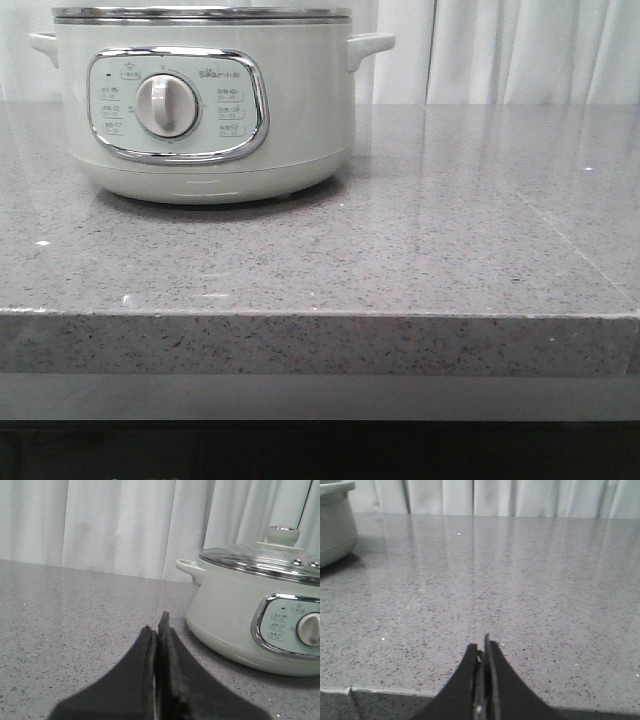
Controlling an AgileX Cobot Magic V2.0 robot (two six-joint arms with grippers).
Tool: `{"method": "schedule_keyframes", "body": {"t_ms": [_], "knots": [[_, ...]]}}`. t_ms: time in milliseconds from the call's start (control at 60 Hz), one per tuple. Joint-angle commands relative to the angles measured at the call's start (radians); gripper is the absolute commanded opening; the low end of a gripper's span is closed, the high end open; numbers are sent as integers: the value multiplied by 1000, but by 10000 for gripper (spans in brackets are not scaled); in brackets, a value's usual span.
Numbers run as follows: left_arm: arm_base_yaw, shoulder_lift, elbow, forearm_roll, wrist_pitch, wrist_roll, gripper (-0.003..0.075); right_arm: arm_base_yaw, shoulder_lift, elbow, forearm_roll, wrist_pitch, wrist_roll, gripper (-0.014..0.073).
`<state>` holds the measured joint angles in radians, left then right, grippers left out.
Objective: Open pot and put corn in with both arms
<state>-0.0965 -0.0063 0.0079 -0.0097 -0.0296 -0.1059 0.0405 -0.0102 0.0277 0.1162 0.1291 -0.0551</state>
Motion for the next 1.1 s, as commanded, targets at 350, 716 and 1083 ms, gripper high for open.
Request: {"method": "schedule_keyframes", "body": {"t_ms": [350, 716, 1083], "knots": [[1, -14, 11, -6, -76, 0, -20, -8, -21, -10, 2, -81, -6, -69], [1, -14, 11, -6, -76, 0, -20, -8, -21, -11, 3, -123, -6, -69], [1, -14, 11, -6, -76, 0, -20, -8, -21, -11, 3, -123, -6, -69]]}}
